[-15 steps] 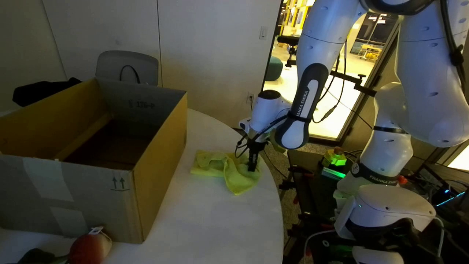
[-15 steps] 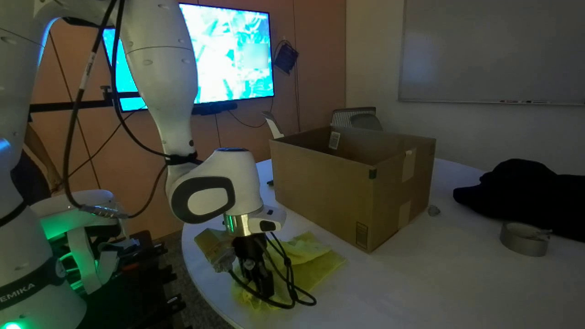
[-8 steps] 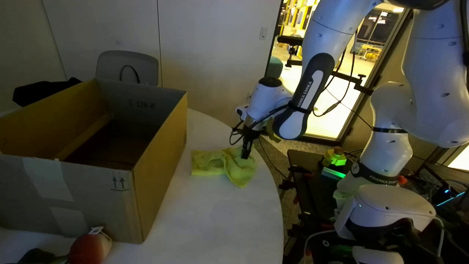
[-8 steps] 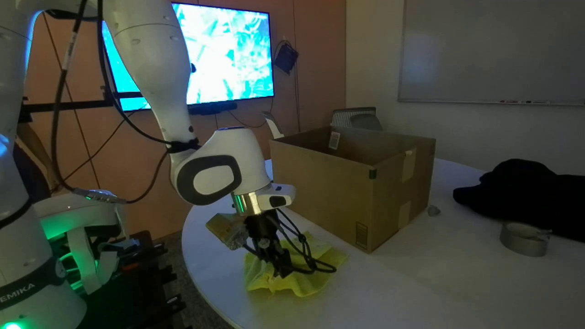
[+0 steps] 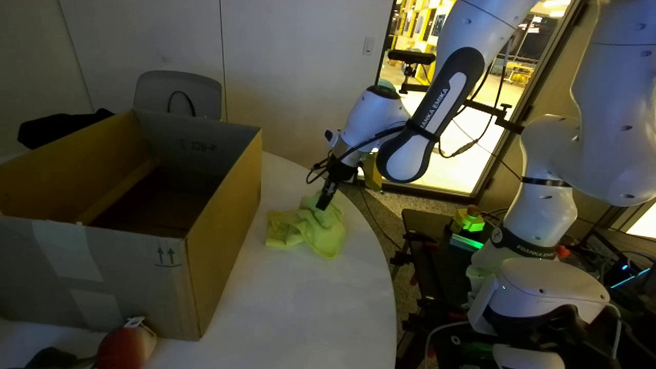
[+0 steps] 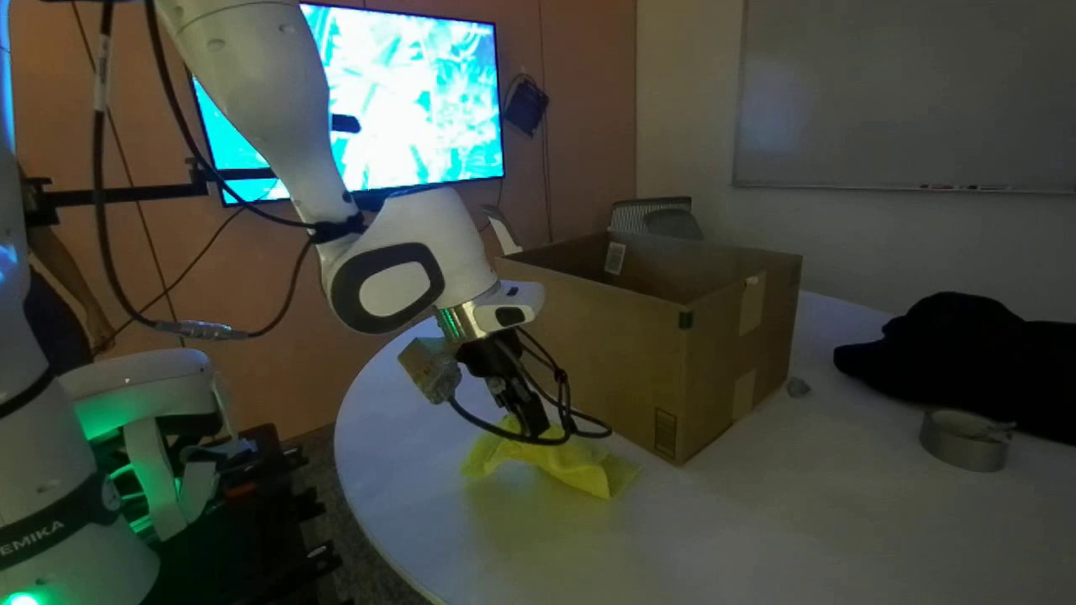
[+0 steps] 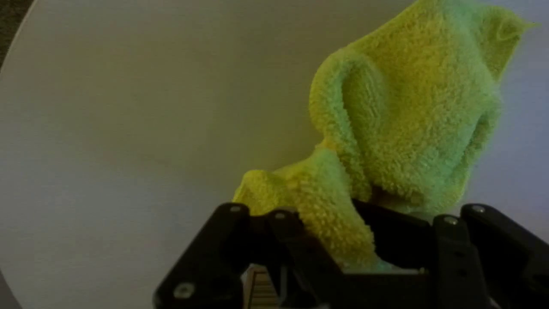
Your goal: Put the marker in the yellow towel and wrap the marker, then put the towel in the box
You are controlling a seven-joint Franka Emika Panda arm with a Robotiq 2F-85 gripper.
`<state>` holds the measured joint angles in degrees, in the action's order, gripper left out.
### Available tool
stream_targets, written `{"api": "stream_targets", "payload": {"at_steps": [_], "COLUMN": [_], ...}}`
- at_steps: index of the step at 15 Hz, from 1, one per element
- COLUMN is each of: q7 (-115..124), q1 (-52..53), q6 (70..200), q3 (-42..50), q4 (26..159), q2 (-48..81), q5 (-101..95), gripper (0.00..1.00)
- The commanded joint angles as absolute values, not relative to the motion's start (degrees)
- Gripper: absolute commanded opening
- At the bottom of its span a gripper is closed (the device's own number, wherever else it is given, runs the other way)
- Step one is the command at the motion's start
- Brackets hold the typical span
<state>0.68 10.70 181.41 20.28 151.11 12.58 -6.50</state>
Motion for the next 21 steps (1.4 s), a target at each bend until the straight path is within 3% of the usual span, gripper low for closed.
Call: {"api": "stream_targets", "payload": {"at_steps": [1,8,18,21], "q7": [5.6,14.4,19.6,21.2], "q1": [5.4,6.5,5.0,7.9], "q6": [184.0,190.7,188.0,187.3], "q3": [11.6,8.2,6.0,9.2], "q4": [149.8,140.7,128.2,126.4], "q2": [11.3,21.8,34.9,36.1], "q5": [0.3,9.7,17.4,19.4], "gripper": [0.0,0.0,0.0,0.0]}}
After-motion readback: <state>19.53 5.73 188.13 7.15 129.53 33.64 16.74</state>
